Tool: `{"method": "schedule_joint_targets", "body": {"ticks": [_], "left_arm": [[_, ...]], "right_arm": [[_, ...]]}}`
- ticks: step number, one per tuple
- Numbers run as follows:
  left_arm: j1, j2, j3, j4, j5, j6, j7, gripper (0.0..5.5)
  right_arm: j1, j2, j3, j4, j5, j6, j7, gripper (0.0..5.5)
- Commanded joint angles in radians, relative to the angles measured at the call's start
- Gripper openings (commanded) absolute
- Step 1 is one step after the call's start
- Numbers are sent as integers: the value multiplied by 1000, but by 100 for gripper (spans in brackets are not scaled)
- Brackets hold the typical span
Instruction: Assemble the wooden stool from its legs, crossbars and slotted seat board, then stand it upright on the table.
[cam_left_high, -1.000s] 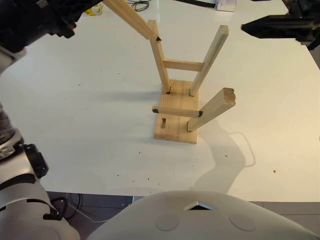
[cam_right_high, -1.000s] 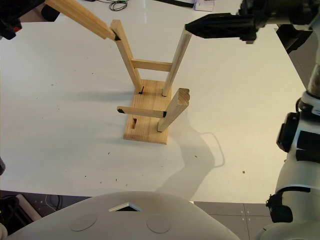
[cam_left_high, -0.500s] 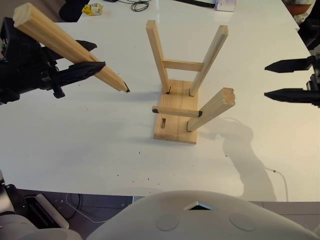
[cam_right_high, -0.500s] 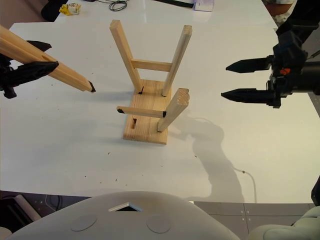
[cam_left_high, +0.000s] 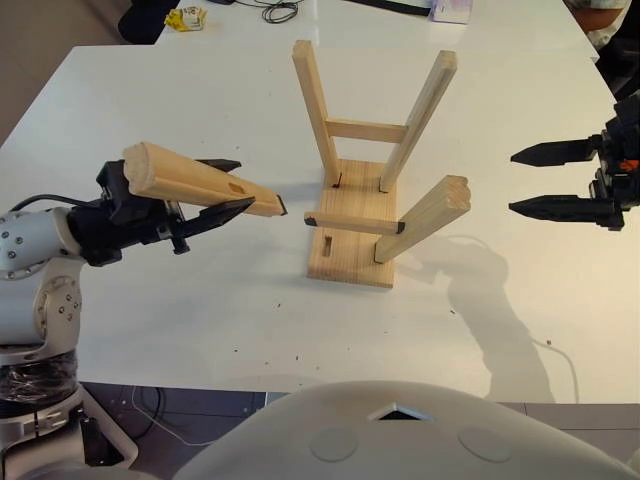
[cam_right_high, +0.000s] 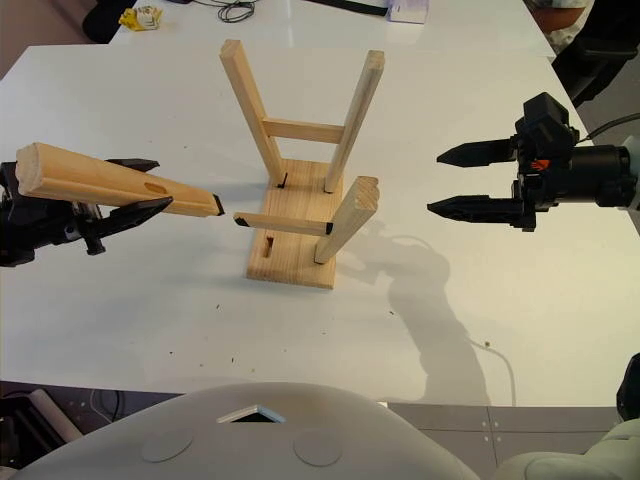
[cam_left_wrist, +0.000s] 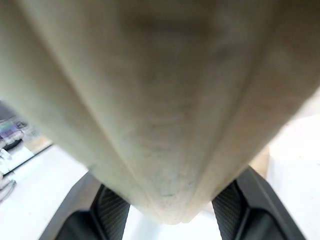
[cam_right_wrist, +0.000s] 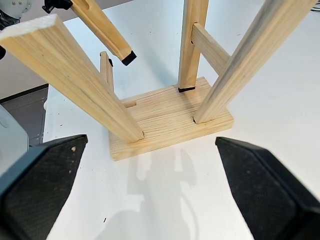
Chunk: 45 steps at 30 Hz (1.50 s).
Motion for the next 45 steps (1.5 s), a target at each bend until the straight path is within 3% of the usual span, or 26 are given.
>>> {"method": "schedule_joint_targets", "body": {"ticks": [1, 6, 14, 45], "left_arm": [[68, -32, -32, -41, -7, -21, -4, 206], [131, -22, -67, -65, 6, -41, -43, 206], [52, -43, -144, -72, 9, -30, -2, 206], [171, -71, -279, -22, 68, -122, -23, 206]], "right_arm": [[-12, -24, 29, -10, 1, -11, 10, 471], [27, -38, 67, -70, -6, -41, 41, 471], [70, -30, 116, -133, -15, -69, 30, 471], [47, -16, 158, -193, 21, -72, 13, 471]]}}
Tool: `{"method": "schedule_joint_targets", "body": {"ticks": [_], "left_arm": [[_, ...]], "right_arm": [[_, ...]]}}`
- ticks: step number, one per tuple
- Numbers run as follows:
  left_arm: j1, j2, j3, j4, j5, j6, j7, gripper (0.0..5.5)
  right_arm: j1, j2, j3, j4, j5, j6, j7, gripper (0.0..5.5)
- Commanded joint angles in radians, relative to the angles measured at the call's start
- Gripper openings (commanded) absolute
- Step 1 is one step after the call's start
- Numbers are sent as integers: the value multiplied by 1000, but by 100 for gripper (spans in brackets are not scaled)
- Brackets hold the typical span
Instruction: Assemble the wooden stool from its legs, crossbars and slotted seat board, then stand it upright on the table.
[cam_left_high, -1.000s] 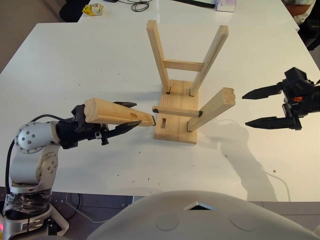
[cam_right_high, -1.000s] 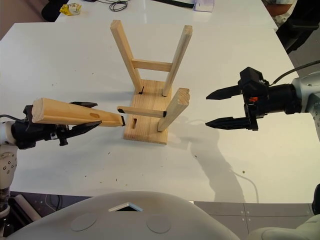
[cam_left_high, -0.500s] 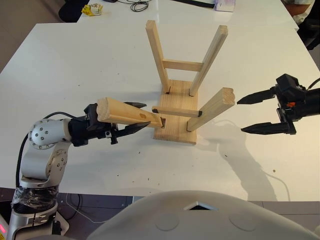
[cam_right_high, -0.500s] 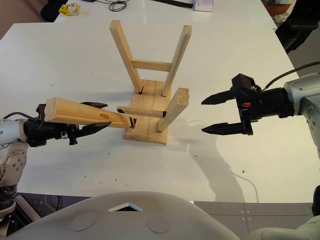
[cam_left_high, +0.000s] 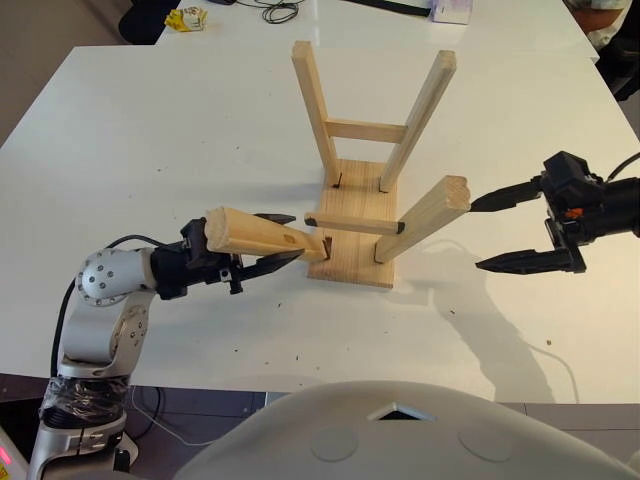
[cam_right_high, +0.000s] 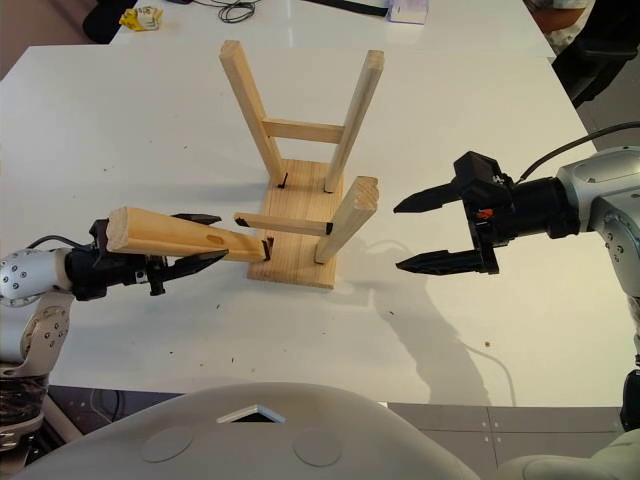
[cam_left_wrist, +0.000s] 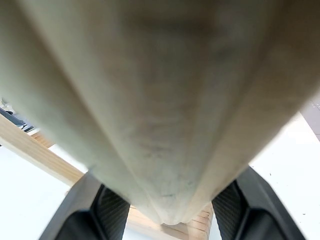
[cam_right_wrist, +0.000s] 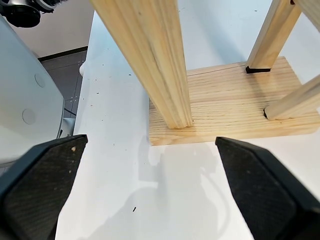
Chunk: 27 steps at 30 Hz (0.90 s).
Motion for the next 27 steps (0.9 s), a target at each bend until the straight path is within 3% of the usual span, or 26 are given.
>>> {"method": "schedule_joint_targets", "body": {"ticks": [1, 12, 21, 27], "left_arm": [[75, 21, -26, -20, 10, 1, -32, 206], [212, 76, -21, -99, -68, 49, -27, 206], [35, 99, 15, -62, -80, 70, -4, 206], [55, 101, 16, -92, -78, 72, -11, 206]], "right_arm": [[-20, -2, 5, -3, 3, -6, -4, 471], [18, -15, -24, -9, -1, -23, -12, 471], [57, -10, -53, -36, 19, -14, -40, 471], [54, -14, -51, -50, 32, -10, -32, 471]]}}
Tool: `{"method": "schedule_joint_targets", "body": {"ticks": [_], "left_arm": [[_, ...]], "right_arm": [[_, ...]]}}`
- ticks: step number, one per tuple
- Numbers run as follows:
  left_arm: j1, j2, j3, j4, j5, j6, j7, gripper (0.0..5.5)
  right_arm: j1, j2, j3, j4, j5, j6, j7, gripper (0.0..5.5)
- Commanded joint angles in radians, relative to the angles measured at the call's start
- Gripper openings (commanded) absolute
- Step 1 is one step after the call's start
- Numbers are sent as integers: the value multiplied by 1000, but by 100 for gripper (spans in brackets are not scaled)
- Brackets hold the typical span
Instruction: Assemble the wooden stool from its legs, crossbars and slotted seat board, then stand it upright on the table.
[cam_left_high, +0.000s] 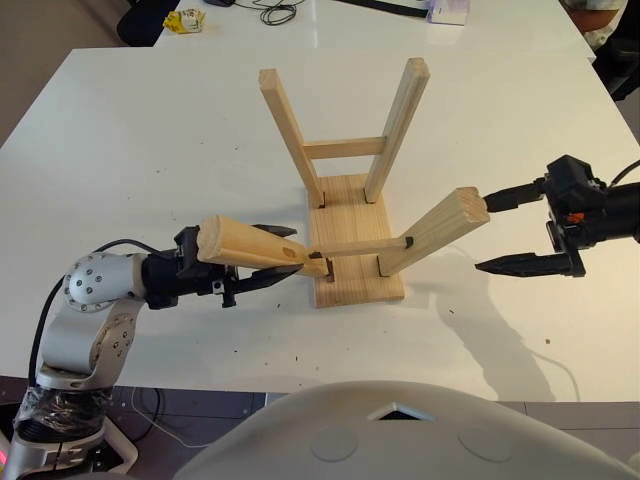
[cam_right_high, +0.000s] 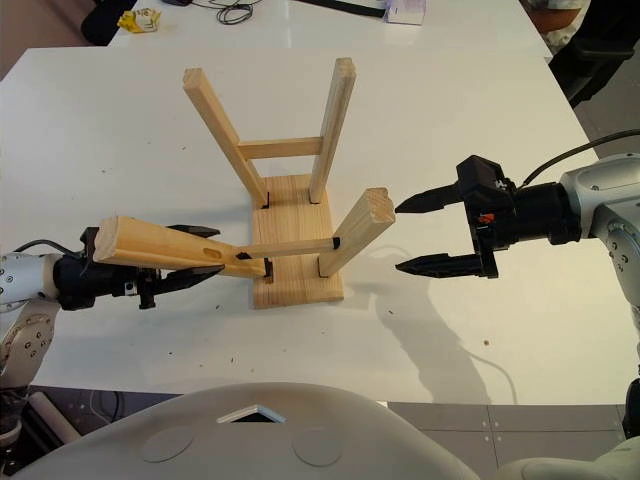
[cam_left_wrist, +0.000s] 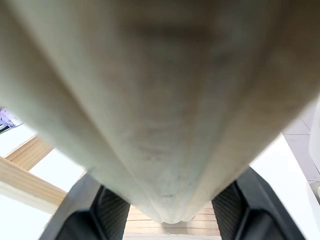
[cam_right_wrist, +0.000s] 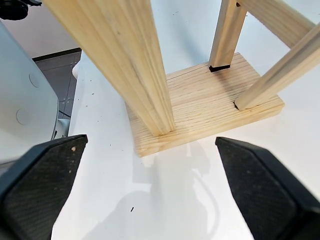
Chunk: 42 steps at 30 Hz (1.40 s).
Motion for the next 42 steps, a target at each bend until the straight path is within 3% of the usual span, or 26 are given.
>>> {"method": "schedule_joint_targets", "body": {"ticks": [1, 18, 42], "left_arm": [[21, 11, -1, -31, 16, 9, -7, 206], [5, 5, -55, 20, 73, -34, -33, 206], [-70, 50, -74, 8, 26, 133, -44, 206]], "right_arm": [[-12, -11, -4, -15, 18, 8, 0, 471], [13, -9, -6, -77, 56, 20, -8, 471], [-13, 92, 62, -129, 46, 24, -164, 471]]}}
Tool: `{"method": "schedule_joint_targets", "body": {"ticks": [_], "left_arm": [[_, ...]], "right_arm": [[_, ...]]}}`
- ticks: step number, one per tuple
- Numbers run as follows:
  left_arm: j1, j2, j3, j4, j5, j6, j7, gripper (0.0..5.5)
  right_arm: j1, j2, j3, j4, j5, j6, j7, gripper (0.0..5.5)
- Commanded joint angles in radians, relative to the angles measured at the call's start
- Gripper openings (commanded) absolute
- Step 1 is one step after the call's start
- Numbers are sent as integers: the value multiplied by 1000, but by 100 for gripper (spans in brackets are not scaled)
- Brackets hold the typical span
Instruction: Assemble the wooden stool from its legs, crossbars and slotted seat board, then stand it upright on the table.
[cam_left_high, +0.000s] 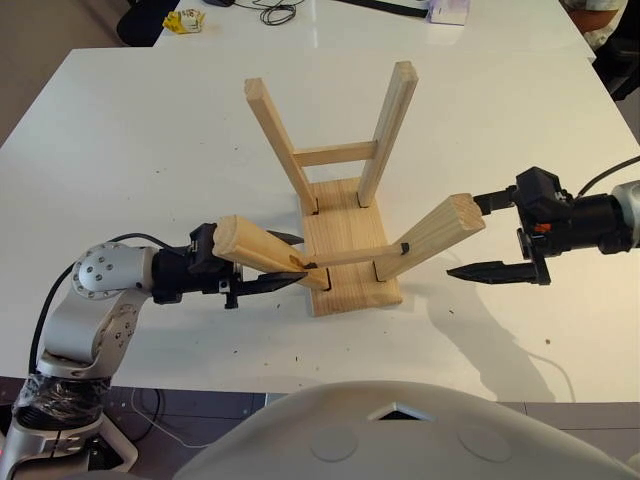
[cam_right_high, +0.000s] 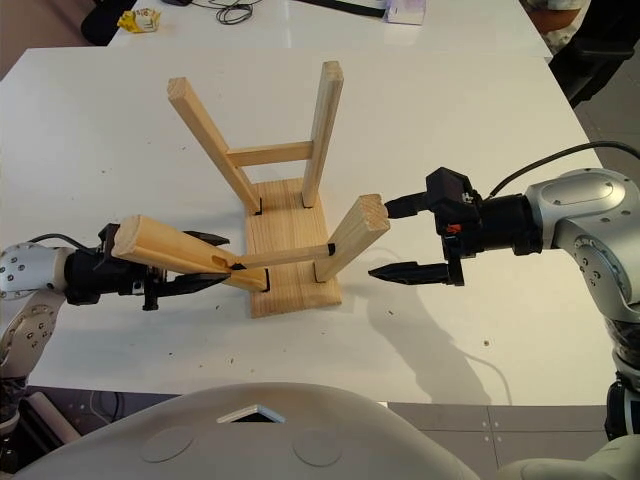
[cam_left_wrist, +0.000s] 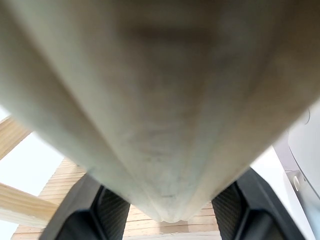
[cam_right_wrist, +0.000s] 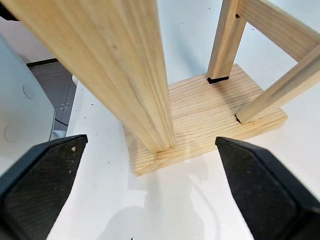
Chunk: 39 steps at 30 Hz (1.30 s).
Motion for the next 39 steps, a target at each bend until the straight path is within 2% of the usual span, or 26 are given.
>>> {"method": "schedule_joint_targets", "body": {"ticks": [1, 8, 20, 29, 39], "left_arm": [[-9, 9, -31, -16, 30, 21, -2, 206], [14, 5, -68, -42, 76, -3, 6, 206], [-64, 29, -130, 14, 173, 35, 82, 206], [-129, 32, -136, 12, 118, 199, 153, 206], [-144, 44, -162, 0, 120, 257, 147, 206]], "right_arm": [[-25, 20, 22, -18, 8, 6, -18, 471], [-39, 31, 54, -17, -10, -9, -21, 471], [-22, 38, 80, -21, -37, -46, -30, 471], [-10, 43, 97, -24, -60, -71, -39, 471], [-24, 59, 110, -23, -64, -78, -43, 471]]}}
